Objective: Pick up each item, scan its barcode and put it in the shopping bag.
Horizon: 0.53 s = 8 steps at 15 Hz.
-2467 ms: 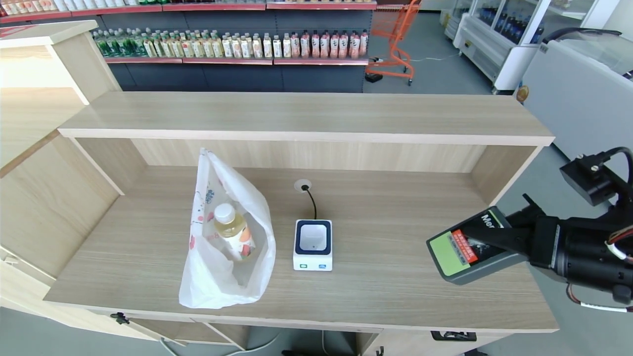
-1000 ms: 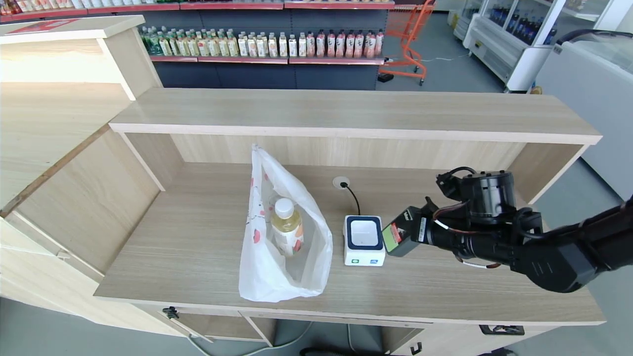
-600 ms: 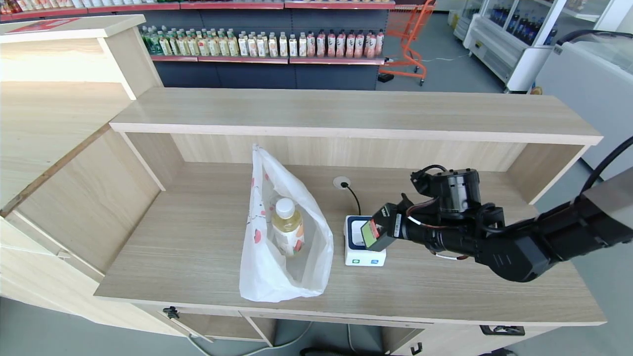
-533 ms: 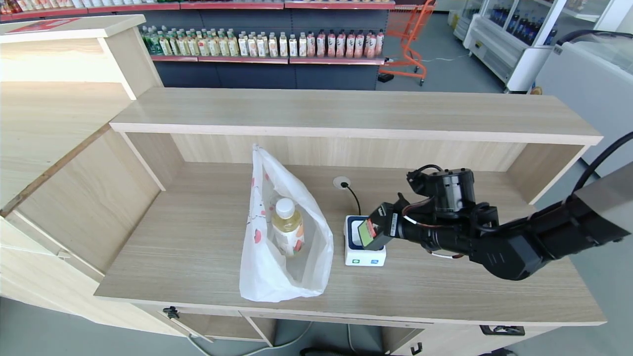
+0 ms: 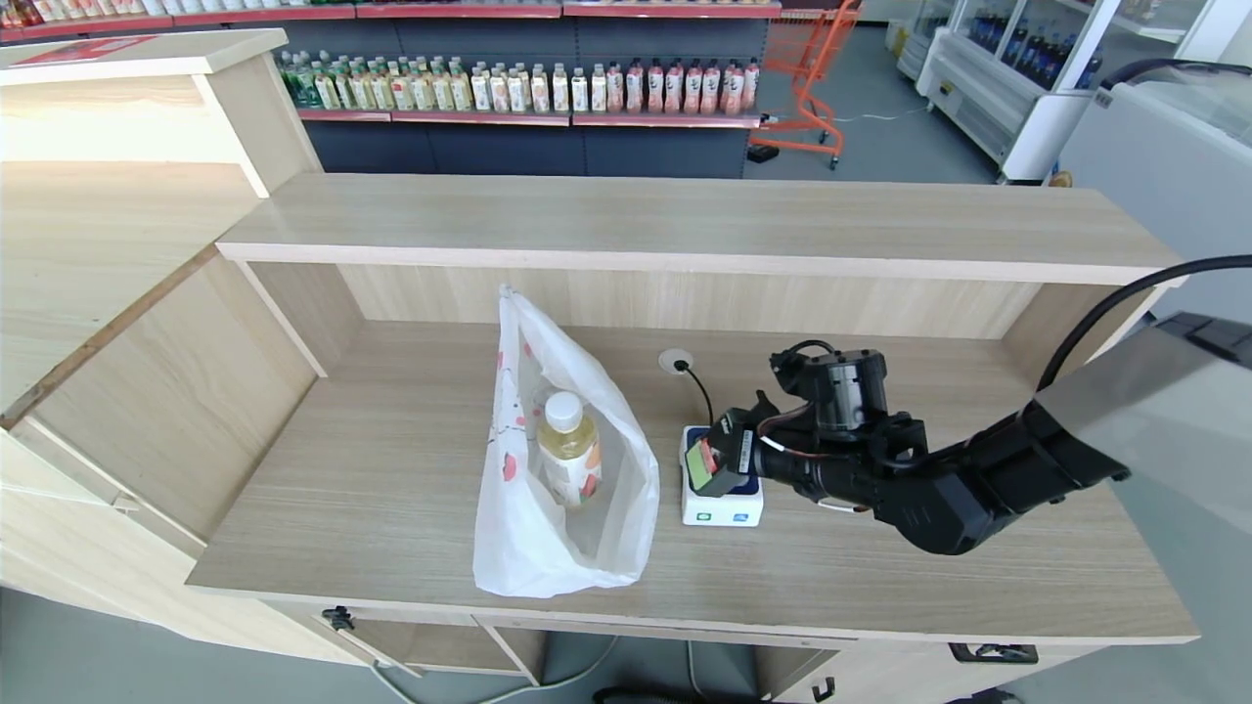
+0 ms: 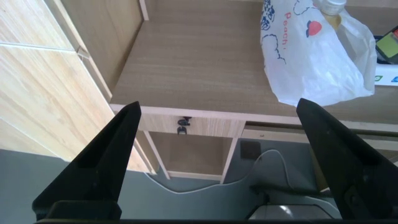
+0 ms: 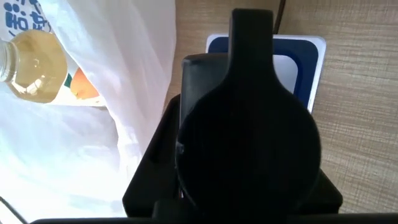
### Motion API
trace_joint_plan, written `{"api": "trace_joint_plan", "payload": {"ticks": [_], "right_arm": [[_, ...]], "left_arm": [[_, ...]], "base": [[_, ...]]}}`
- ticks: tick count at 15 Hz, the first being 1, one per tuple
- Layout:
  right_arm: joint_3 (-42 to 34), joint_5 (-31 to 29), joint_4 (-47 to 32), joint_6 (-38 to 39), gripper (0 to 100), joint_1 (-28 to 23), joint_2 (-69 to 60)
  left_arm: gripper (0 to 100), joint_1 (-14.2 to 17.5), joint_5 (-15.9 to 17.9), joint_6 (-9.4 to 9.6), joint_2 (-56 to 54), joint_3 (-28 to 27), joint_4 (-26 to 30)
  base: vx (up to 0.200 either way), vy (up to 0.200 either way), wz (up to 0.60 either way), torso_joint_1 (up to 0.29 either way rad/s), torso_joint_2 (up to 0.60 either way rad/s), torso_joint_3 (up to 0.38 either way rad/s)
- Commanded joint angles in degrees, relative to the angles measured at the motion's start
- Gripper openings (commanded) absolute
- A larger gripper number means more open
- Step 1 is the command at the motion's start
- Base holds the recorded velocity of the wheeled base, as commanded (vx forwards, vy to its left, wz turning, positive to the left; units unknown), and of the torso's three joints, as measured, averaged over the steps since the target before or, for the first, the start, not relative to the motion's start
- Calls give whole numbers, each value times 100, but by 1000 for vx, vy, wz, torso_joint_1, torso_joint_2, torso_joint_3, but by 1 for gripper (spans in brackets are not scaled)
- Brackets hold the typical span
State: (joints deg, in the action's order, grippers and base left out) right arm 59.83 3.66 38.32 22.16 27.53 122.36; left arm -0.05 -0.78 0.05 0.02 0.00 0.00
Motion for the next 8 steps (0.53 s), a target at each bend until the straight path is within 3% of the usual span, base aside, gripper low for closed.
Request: {"api": "trace_joint_plan", "payload": {"ticks": [1, 8], "right_arm": [[2, -5, -8, -1, 0, 7, 148], [37, 3, 44, 25, 0, 16, 87]], "left_arm": [[100, 5, -1, 4, -2, 0, 0], [100, -4, -1, -5, -2, 0, 0]], "base": [[0, 0, 0, 0, 0, 0], [0, 0, 0, 0, 0, 0]]}}
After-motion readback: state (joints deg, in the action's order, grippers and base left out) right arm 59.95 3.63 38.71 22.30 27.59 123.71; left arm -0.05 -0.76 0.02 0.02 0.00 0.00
